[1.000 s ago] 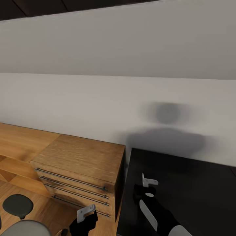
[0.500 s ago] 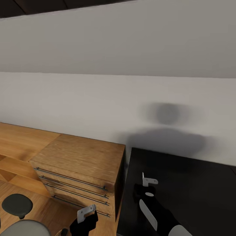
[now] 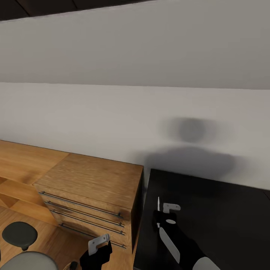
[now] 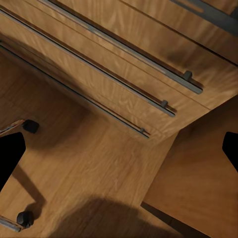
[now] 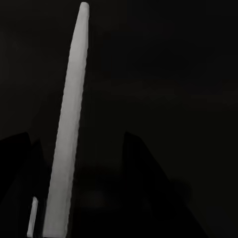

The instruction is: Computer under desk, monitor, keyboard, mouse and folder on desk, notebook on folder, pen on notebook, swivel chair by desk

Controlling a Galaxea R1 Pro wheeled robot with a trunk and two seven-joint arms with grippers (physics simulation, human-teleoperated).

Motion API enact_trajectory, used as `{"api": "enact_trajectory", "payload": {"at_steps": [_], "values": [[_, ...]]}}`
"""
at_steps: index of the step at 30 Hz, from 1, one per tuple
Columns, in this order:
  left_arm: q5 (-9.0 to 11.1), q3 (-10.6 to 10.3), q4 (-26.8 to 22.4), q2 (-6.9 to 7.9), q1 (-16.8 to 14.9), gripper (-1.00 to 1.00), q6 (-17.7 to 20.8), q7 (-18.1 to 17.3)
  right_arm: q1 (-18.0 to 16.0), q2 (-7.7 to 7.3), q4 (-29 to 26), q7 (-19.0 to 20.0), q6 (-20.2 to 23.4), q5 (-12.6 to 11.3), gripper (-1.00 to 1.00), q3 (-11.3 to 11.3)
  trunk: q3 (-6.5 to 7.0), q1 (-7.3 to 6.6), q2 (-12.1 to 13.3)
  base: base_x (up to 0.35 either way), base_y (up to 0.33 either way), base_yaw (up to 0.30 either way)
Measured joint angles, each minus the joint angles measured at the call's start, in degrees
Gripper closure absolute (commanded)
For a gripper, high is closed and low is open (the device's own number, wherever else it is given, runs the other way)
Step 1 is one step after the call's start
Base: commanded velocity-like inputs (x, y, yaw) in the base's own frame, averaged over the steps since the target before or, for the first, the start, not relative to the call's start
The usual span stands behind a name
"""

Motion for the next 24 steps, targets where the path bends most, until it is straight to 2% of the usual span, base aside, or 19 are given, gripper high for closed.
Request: {"api": "enact_trajectory", "payload": {"at_steps": [10, 13, 14, 16, 24], "values": [[0.00, 0.00, 0.00, 0.00, 0.00, -1.00, 0.00, 0.00, 0.00, -0.03, -0.23, -0.06, 0.50, -0.17, 1.00, 0.00, 0.00, 0.00, 0.00, 0.000, 0.000, 0.000], [0.00, 0.05, 0.00, 0.00, 0.00, -1.00, 0.00, 0.00, 0.00, -0.04, -1.21, -0.08, 2.70, -1.22, 1.00, 0.01, 0.00, 0.00, 0.00, 0.000, 0.000, 0.000], [0.00, 0.08, 0.00, 0.00, 0.00, -1.00, 0.00, 0.00, -0.01, -0.13, -2.18, -0.12, 4.72, -2.52, 1.00, 0.01, 0.00, 0.00, 0.00, 0.000, 0.000, 0.000], [0.00, 0.09, 0.00, 0.00, 0.01, -1.00, 0.00, 0.00, -0.01, -0.18, -2.72, -0.20, 5.47, -3.72, 1.00, 0.02, 0.00, 0.00, 0.00, 0.000, 0.000, 0.000], [0.00, 0.11, 0.00, 0.00, 0.01, -1.00, 0.00, 0.00, -0.01, -0.31, -3.35, -0.25, 6.44, -5.03, 1.00, 0.01, 0.00, 0.00, 0.00, 0.000, 0.000, 0.000]]}}
